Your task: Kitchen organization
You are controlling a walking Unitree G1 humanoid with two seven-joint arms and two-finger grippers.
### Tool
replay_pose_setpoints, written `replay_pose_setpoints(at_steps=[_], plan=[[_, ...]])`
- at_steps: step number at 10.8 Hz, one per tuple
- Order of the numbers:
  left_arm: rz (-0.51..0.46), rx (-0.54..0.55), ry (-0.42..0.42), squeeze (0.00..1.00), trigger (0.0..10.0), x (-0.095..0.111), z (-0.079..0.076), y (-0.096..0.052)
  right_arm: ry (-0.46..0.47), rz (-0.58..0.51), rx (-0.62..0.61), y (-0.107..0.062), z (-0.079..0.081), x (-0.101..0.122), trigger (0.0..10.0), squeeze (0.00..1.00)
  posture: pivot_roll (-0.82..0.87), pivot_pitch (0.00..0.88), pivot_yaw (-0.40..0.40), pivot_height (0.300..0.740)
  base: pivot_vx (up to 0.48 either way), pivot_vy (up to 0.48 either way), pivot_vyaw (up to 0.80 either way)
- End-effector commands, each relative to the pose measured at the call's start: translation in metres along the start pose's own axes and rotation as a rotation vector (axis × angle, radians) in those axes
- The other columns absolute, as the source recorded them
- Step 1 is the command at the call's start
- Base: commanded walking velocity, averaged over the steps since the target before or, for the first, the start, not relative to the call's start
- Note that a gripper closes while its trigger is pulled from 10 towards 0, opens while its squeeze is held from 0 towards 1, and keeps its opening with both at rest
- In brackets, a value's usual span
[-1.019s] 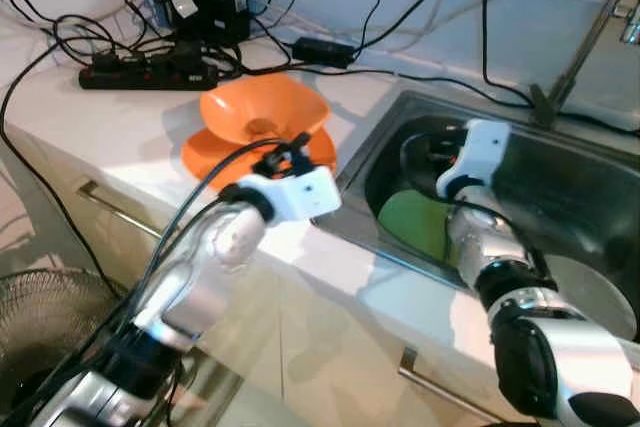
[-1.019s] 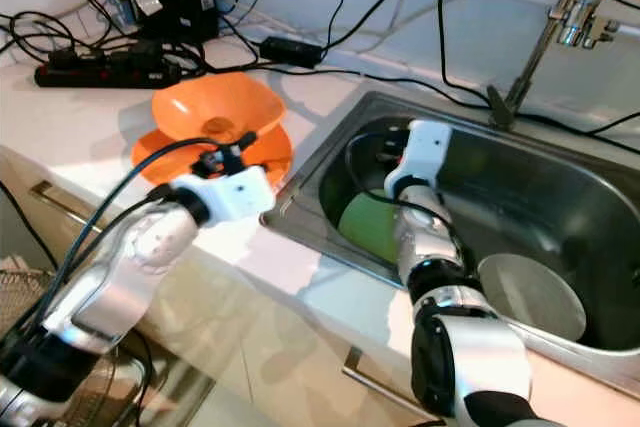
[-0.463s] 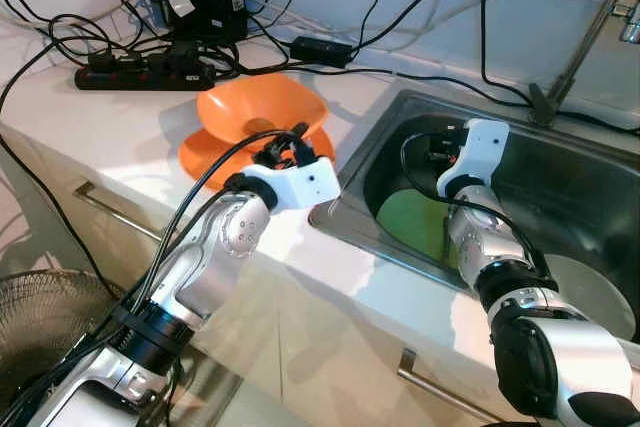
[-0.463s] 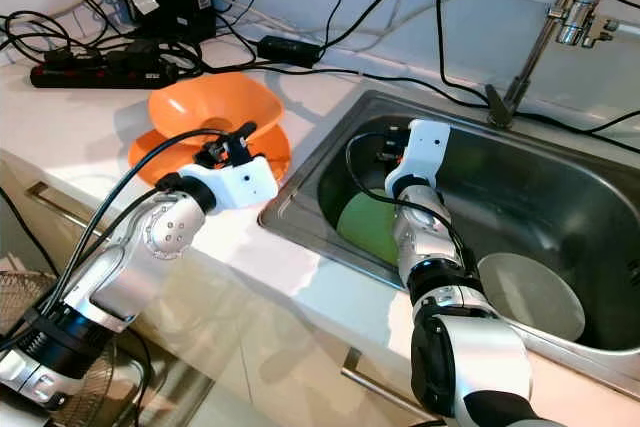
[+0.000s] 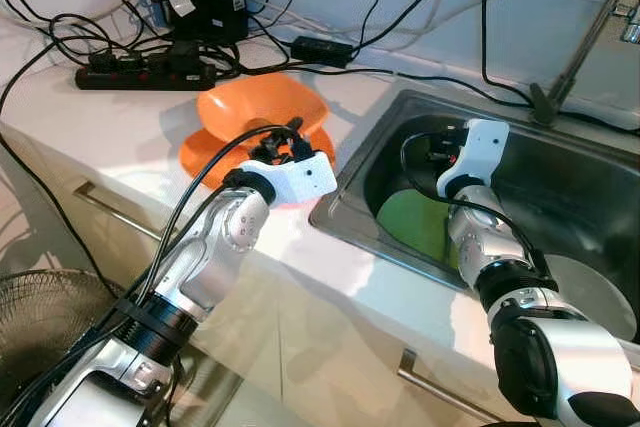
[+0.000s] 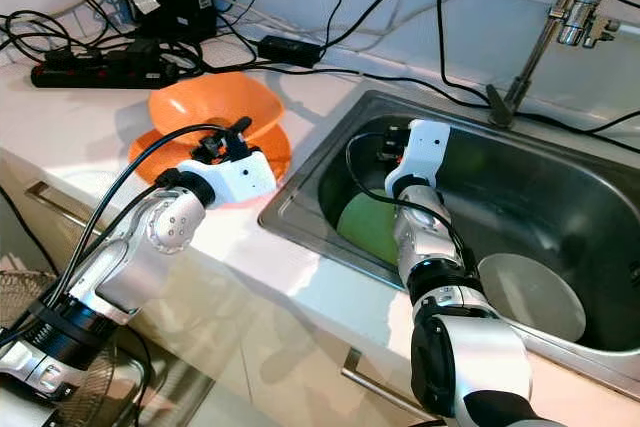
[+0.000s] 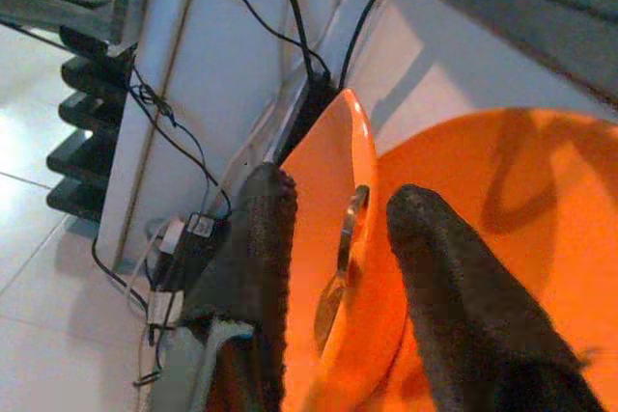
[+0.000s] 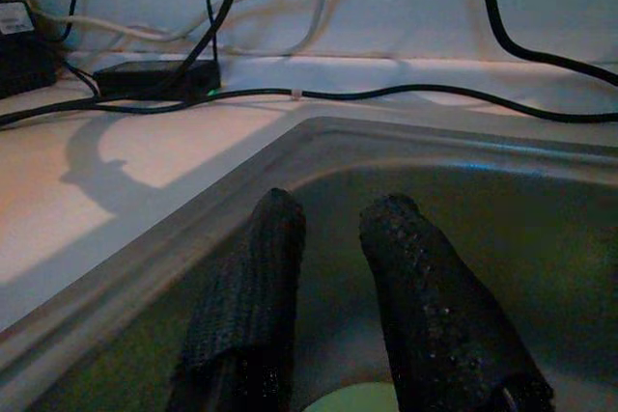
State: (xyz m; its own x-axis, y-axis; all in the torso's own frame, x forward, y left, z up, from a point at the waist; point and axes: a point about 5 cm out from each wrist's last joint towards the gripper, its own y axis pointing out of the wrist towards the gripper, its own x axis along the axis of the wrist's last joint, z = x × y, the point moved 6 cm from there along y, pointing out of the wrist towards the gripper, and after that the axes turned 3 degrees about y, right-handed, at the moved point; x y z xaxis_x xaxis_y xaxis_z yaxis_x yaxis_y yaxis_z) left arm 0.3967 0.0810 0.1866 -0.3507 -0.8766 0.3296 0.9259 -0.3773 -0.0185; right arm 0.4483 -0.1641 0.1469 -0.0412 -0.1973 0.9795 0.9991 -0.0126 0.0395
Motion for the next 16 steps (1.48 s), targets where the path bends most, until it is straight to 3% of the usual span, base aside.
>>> replay_pose_setpoints(at_steps=[1,10,12,13,14,15,16], plan=[[-0.004,0.02,0.006,0.0,0.0,0.001,0.005,0.002,0.009,-0.021,-0.003,0.001,-0.001,0.006,10.0,0.0,0.25,0.0,-0.063,0.74,0.0,0.0,0.0],[0.002,0.02,0.014,0.0,0.0,-0.004,0.004,0.0,0.012,-0.011,-0.002,0.001,0.0,0.003,10.0,0.0,0.25,0.0,-0.066,0.74,0.0,0.0,0.0],[-0.037,0.081,0.063,0.0,0.0,0.005,0.019,-0.001,0.012,-0.012,-0.002,0.001,0.0,0.003,10.0,0.0,0.25,0.0,-0.067,0.74,0.0,0.0,0.0],[-0.142,0.215,0.105,0.0,0.0,0.028,0.047,-0.004,0.012,-0.014,0.0,0.001,0.001,0.004,10.0,0.0,0.25,0.0,-0.067,0.74,0.0,0.0,0.0],[-0.195,0.275,0.103,0.0,0.0,0.037,0.055,-0.008,0.007,-0.02,0.005,0.001,0.003,0.004,10.0,0.0,0.25,0.0,-0.067,0.74,0.0,0.0,0.0],[-0.34,0.33,-0.025,0.0,10.0,0.07,0.075,-0.015,-0.01,-0.058,0.02,0.002,0.007,0.013,10.0,0.0,0.25,0.0,-0.064,0.74,0.0,0.0,0.0],[-0.399,0.315,-0.135,0.0,10.0,0.081,0.077,-0.017,-0.029,-0.085,0.027,0.003,0.007,0.02,10.0,0.0,0.25,0.0,-0.062,0.74,0.0,0.0,0.0]])
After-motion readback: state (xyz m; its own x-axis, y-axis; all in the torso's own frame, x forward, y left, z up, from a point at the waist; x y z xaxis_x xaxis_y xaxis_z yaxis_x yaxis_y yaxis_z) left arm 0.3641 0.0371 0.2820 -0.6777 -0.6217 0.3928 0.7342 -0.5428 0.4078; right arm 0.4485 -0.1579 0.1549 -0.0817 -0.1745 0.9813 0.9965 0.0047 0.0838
